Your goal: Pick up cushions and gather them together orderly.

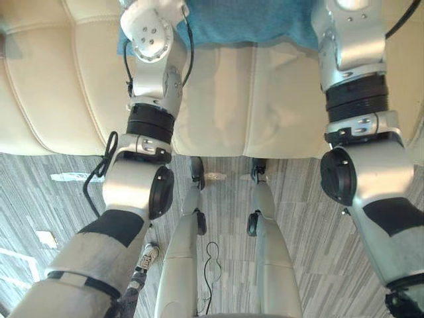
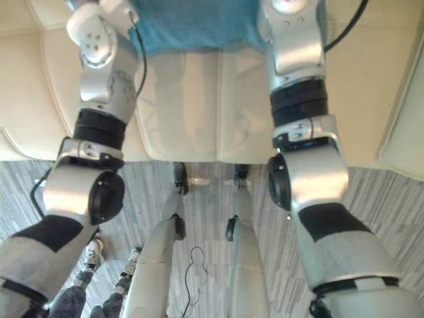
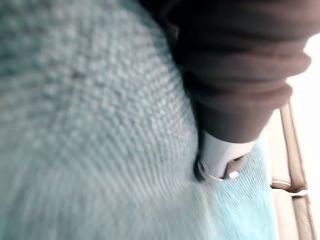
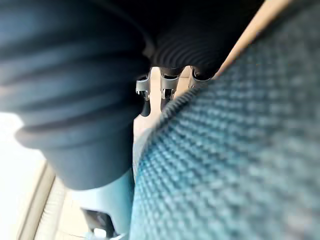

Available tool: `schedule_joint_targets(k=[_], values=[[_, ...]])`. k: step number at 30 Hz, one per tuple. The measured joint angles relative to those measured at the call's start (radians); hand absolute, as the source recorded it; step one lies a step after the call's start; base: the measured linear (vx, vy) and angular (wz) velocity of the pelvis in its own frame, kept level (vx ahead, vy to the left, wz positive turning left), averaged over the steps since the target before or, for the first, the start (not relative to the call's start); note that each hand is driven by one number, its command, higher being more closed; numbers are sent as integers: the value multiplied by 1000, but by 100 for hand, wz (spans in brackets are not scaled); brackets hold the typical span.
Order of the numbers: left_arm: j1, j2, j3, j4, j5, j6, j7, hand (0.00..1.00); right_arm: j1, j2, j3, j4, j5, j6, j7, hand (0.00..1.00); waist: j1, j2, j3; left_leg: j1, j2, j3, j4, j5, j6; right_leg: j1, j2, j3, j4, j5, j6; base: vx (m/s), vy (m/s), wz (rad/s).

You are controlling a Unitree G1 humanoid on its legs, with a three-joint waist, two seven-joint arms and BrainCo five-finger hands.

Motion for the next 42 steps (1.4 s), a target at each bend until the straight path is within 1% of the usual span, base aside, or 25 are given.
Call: schedule_joint_targets(k=[3,5,6,10,12,13,14,16,17,18,20,21,22,23,24,25,26,27,28,30,31,33,36,38,42], values=[[62,1,18,-23,1,0,-21,0,43,-3,-5,-28,5,0,17,0,-3,0,0,14,4,1,2,0,0,0,3,1,23,0,0,-4,17,-10],[110,10,19,-34,-6,0,-37,0,102,-8,-7,-82,23,1,32,0,-5,0,0,31,6,3,4,0,0,2,5,2,50,-1,0,-9,10,-14],[142,22,24,-58,-13,1,-51,0,153,-9,-21,-145,32,0,39,0,-8,0,0,44,7,6,4,0,0,3,6,4,66,-2,0,-9,9,-11],[224,61,63,-115,-72,-1,-88,0,278,-9,-101,-242,61,-1,63,0,-13,0,0,90,7,20,4,0,1,31,7,7,94,-3,-1,-10,9,-7],[294,80,76,-174,-96,-12,-113,0,371,-10,-136,-321,82,-3,78,0,-20,0,0,131,5,23,5,-6,8,76,5,13,97,-29,-6,-6,-4,7],[337,87,80,-210,-110,-26,-128,0,425,-10,-154,-370,87,-11,90,0,-22,-1,0,146,4,20,24,-16,6,104,2,18,97,-52,-10,-15,-29,18],[406,100,84,-257,-111,-40,-143,0,500,-12,-163,-433,88,-21,107,0,-24,-2,-1,159,6,19,66,-37,6,141,0,20,97,-96,-29,-19,-43,10],[504,110,99,-329,-126,-55,-168,0,595,-11,-161,-502,88,-40,146,0,-18,-2,-1,180,24,22,109,-62,3,175,14,20,97,-111,-28,-42,-76,-15],[586,110,100,-376,-138,-67,-182,0,692,-10,-163,-550,89,-44,169,0,-19,-3,-1,213,31,20,112,-65,1,211,22,15,97,-117,-32,-45,-82,-16],[625,108,98,-396,-146,-69,-194,0,742,-8,-164,-569,94,-51,182,0,-21,-3,-2,229,34,17,110,-66,-1,229,25,11,97,-119,-34,-35,-74,-4],[766,74,72,-453,-147,-72,-236,0,930,18,-167,-640,119,-68,229,0,-25,-4,-3,291,44,10,106,-74,-10,289,35,3,103,-136,-39,-20,-64,-3],[891,26,48,-472,-147,-72,-270,0,1072,61,-165,-672,119,-75,271,0,-27,-4,-4,349,49,10,103,-83,-13,336,38,0,121,-158,-43,-2,-50,-6],[917,13,44,-476,-147,-71,-278,0,1098,71,-161,-675,119,-76,280,0,-28,-4,-4,360,50,10,102,-85,-13,345,39,-1,126,-163,-42,21,-54,-5],[983,-18,26,-478,-145,-67,-300,0,1164,97,-150,-676,116,-77,304,0,-30,-5,-5,390,51,8,103,-91,-14,369,41,-3,137,-175,-42,42,-32,-4],[1089,-56,-20,-476,-144,-53,-332,0,1273,142,-130,-674,115,-77,343,0,-30,-7,-7,439,55,9,104,-103,-14,414,45,-5,148,-191,-43,72,-46,-4],[1128,-68,-36,-475,-141,-46,-343,0,1309,160,-119,-673,112,-76,357,0,-30,-7,-7,459,56,9,104,-106,-13,431,46,-5,151,-198,-42,71,-35,-5],[1174,-83,-51,-472,-124,-31,-360,0,1354,183,-108,-668,95,-75,376,0,-30,-7,-7,488,57,10,101,-110,-13,458,47,-5,152,-204,-43,92,-25,-7],[1247,-108,-75,-451,-94,-15,-392,0,1428,216,-91,-649,66,-74,408,0,-32,-10,-24,532,58,16,100,-121,-9,494,48,-5,164,-221,-42,76,-13,-7],[1275,-116,-81,-430,-79,-11,-403,0,1458,225,-84,-631,52,-74,420,0,-32,-10,-37,547,59,18,100,-126,-7,505,48,-5,170,-230,-42,76,-7,-10],[1347,-142,-82,-320,-25,18,-435,0,1529,262,-85,-506,13,-71,451,0,-31,-16,-74,627,61,29,98,-145,-2,572,48,-7,184,-261,-47,80,3,-11],[1362,-146,-83,-291,-15,26,-440,0,1547,269,-87,-472,5,-69,455,0,-30,-17,-85,648,62,31,97,-150,-1,591,48,-8,185,-268,-50,85,9,-11],[1404,-166,-70,-146,34,47,-458,0,1605,294,-101,-310,-4,-62,477,0,-30,-20,-153,706,67,42,88,-166,-8,638,40,-38,187,-292,-48,69,15,-12],[1419,-171,-59,6,93,73,-459,0,1636,332,-169,-145,-11,-36,481,0,-30,-20,-190,786,68,58,66,-178,-11,708,38,-49,177,-298,-46,72,23,-13],[1423,-172,-42,121,138,93,-473,0,1663,343,-227,-6,-24,-15,483,0,-31,-19,-226,838,65,66,36,-180,-10,758,39,-46,149,-293,-34,78,36,-5],[1424,-169,7,213,184,104,-480,0,1671,342,-279,120,-24,4,490,0,-34,-18,-243,898,56,81,3,-180,-11,824,39,-32,93,-269,-21,64,39,-10]])
